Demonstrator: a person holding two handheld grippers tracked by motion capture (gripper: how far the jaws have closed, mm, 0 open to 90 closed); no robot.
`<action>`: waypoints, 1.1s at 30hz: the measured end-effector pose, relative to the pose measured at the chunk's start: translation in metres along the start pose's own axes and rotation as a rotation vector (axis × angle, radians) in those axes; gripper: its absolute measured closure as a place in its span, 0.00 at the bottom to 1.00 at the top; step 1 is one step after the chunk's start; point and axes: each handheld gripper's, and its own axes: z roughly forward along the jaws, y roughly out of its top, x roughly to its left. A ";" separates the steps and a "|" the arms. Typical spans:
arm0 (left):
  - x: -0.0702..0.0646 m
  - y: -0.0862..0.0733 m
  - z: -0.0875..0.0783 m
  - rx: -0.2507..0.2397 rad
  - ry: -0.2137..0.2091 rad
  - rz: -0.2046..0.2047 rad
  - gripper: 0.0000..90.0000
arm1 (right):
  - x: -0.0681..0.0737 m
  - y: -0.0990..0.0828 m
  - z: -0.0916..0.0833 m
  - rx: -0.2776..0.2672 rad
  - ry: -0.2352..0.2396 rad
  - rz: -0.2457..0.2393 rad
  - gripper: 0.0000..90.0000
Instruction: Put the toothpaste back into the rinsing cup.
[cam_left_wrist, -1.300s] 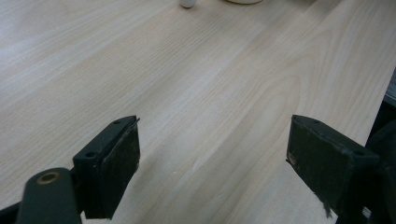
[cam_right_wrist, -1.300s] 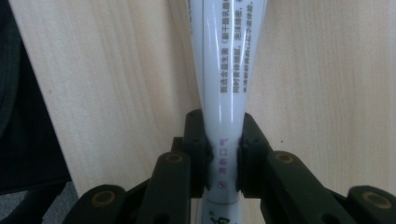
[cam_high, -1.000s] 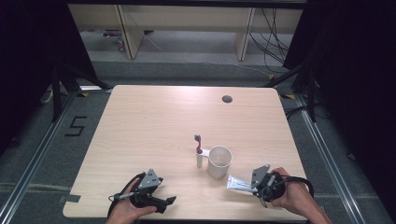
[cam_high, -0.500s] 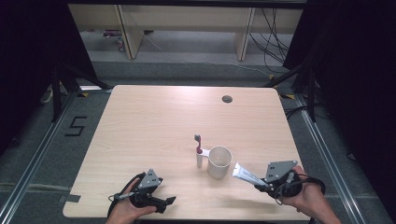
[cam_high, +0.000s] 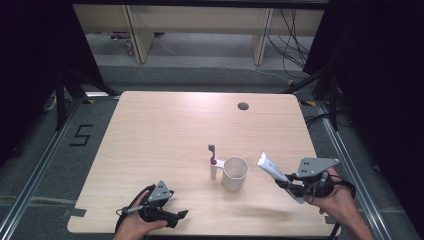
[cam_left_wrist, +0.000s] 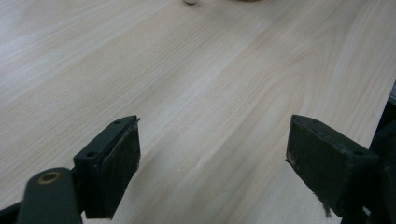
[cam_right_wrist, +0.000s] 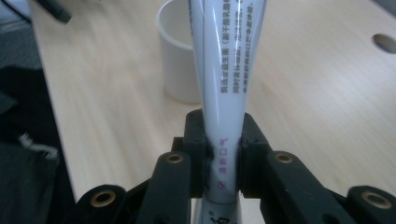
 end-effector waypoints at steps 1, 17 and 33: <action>0.001 0.000 0.000 0.000 0.001 0.004 0.19 | -0.002 0.001 0.001 -0.012 -0.016 0.009 0.86; 0.002 0.000 0.000 0.001 0.006 0.004 0.19 | -0.028 0.030 0.016 -0.205 -0.046 0.096 0.86; 0.001 0.000 -0.001 -0.003 0.004 0.002 0.20 | -0.020 0.075 0.041 -0.321 0.007 0.104 0.86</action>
